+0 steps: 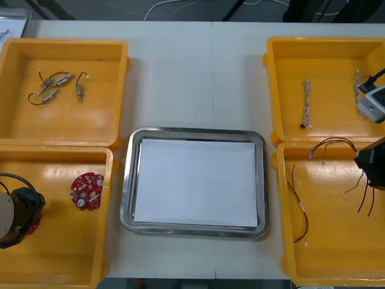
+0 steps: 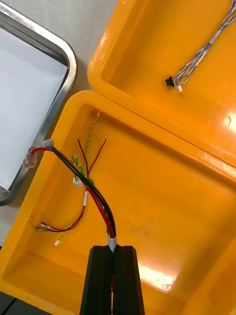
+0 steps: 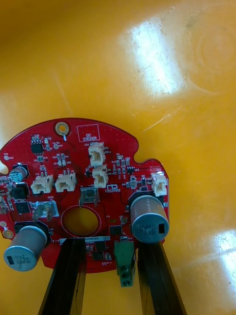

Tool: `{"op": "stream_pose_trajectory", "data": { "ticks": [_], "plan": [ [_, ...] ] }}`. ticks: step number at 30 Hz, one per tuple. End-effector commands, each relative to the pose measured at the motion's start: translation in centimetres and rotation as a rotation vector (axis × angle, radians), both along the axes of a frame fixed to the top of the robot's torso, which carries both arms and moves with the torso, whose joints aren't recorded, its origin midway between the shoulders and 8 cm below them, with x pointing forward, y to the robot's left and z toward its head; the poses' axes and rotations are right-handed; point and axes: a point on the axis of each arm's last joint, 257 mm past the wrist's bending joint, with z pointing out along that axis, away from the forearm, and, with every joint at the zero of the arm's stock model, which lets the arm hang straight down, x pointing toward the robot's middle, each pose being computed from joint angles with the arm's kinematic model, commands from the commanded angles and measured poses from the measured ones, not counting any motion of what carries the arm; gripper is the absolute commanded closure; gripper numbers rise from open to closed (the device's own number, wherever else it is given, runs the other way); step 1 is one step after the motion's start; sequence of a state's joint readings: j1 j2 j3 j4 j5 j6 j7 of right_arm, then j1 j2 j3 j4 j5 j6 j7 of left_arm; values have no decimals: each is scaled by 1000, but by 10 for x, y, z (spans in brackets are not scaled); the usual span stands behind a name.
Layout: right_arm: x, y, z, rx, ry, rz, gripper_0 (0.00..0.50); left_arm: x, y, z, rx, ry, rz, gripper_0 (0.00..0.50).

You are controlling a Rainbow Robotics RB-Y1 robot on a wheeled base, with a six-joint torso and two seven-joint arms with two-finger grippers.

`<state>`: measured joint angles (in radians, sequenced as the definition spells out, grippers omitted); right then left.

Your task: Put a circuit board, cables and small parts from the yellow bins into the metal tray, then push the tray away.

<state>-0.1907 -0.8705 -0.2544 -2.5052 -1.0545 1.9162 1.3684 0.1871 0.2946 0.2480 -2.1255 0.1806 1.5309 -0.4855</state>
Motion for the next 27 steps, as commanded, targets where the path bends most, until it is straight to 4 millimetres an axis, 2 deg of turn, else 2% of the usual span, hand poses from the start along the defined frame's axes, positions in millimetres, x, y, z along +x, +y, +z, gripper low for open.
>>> {"op": "stream_pose_trajectory", "data": {
  "ticks": [1,3,4,6,12,17,20,23,26,27],
  "plan": [
    [1,1,9,-20,-19,5,500,-1,6,1,55,17,-51,274],
    [1,1,9,-20,-19,5,500,-1,6,1,59,17,-53,361],
    [1,1,9,-20,-19,5,500,-1,5,0,57,19,-52,435],
    [1,1,9,-20,-19,5,500,-1,5,0,56,18,-53,500],
    [1,1,9,-20,-19,5,500,0,4,1,57,16,-57,500],
    [1,1,9,-20,-19,5,500,2,4,11,70,5,-71,500],
    [1,1,9,-20,-19,5,500,-2,4,31,95,16,-91,500],
    [1,1,9,-20,-19,5,500,-3,4,41,113,23,-104,500],
    [1,1,9,-20,-19,5,500,-4,-1,61,137,26,-147,500],
    [1,1,9,-20,-19,5,500,-4,-1,61,137,26,-147,500]
  ]
}}
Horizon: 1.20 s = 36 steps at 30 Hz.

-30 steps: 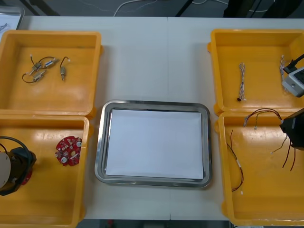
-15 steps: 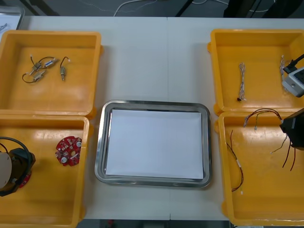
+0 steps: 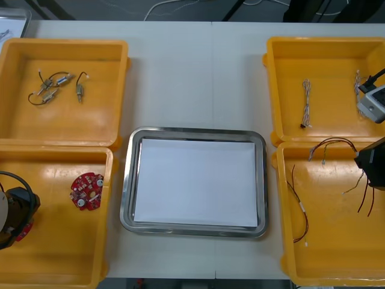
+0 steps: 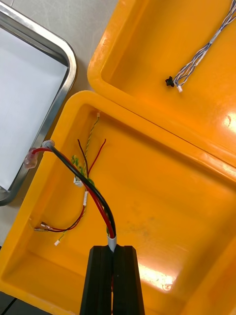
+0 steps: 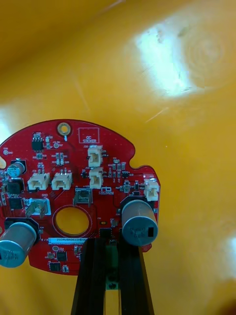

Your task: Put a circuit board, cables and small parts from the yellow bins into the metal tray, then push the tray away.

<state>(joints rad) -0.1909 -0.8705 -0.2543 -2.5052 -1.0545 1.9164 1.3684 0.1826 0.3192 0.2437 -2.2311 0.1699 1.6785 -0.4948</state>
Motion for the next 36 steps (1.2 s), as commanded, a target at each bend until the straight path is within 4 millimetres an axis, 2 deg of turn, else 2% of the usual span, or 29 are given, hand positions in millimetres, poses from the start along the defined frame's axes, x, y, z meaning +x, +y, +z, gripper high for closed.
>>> {"op": "stream_pose_trajectory", "data": {
  "ticks": [1,7,12,14,19,32,36],
  "plan": [
    [1,1,9,-20,-19,5,500,12,1,44,109,-26,-150,500],
    [1,1,9,-20,-19,5,500,14,-10,72,164,-41,-271,500],
    [1,1,9,-20,-19,5,500,6,-29,95,207,-13,-405,500],
    [1,1,9,-20,-19,5,500,13,-44,112,224,-50,-488,500],
    [1,1,9,-20,-19,5,500,23,-77,131,238,-105,-654,500],
    [1,1,9,-20,-19,5,500,30,-161,128,232,-108,-957,500],
    [1,1,9,-20,-19,5,500,27,-180,127,205,-110,-1015,500]
  ]
}}
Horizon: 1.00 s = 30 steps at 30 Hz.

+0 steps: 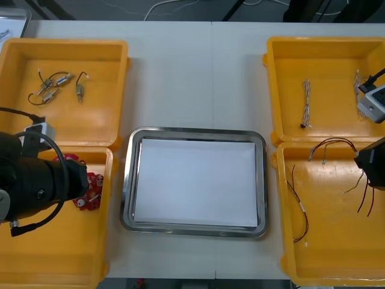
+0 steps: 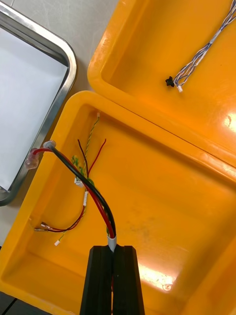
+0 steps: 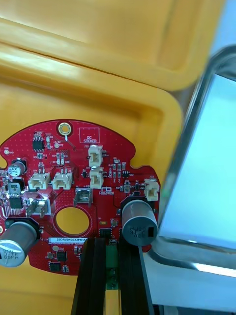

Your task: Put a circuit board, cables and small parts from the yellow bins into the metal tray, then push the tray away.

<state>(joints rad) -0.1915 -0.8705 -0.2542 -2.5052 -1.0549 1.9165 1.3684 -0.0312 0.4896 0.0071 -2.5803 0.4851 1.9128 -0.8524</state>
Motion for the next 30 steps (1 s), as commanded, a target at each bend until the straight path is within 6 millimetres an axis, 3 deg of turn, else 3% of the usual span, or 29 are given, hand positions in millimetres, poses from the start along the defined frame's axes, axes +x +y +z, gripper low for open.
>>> {"op": "stream_pose_trajectory", "data": {
  "ticks": [1,6,15,23,30],
  "plan": [
    [1,1,9,-20,-19,5,500,-1,-25,15,21,-31,-122,500],
    [1,1,9,-20,-19,5,500,-1,-45,15,30,-29,-181,500],
    [1,1,9,-20,-19,5,500,-2,-99,25,-19,-44,-232,500],
    [1,1,9,-20,-19,5,500,-5,-117,26,-4,-46,-262,500],
    [1,1,9,-20,-19,5,500,-16,-137,14,13,-26,-268,500]
  ]
}}
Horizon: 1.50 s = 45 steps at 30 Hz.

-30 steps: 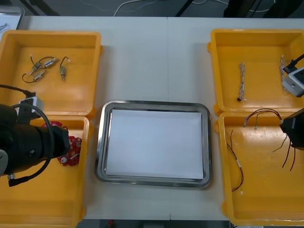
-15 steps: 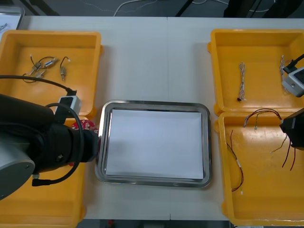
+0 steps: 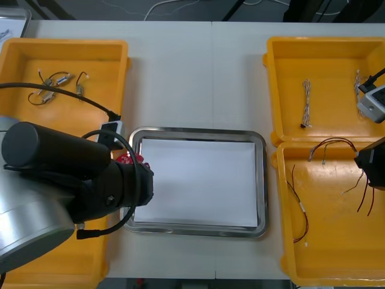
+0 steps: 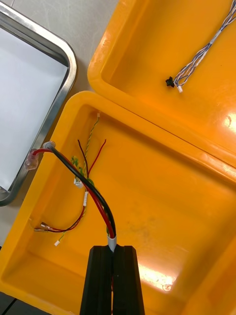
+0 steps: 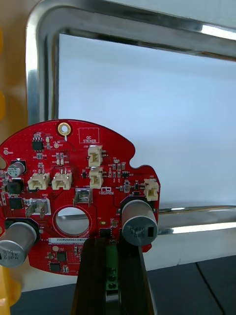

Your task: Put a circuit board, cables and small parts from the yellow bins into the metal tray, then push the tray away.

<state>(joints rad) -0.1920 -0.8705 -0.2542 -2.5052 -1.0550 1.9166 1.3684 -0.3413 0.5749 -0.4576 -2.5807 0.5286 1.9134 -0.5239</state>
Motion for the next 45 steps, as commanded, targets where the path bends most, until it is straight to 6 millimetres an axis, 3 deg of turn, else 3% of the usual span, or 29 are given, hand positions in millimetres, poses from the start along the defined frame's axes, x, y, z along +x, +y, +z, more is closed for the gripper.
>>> {"op": "stream_pose_trajectory", "data": {
  "ticks": [1,7,17,29,45],
  "plan": [
    [1,1,9,-20,-18,4,500,-5,-12,0,44,-34,-20,500],
    [1,1,9,-20,-18,4,500,-6,-15,-19,82,-23,1,500],
    [1,1,9,-20,-18,4,500,-7,-14,-24,90,-17,17,500],
    [1,1,9,-20,-18,4,500,5,-16,-63,168,2,99,500],
    [1,1,9,-20,-18,4,500,0,-33,-87,192,33,85,500]
  ]
}}
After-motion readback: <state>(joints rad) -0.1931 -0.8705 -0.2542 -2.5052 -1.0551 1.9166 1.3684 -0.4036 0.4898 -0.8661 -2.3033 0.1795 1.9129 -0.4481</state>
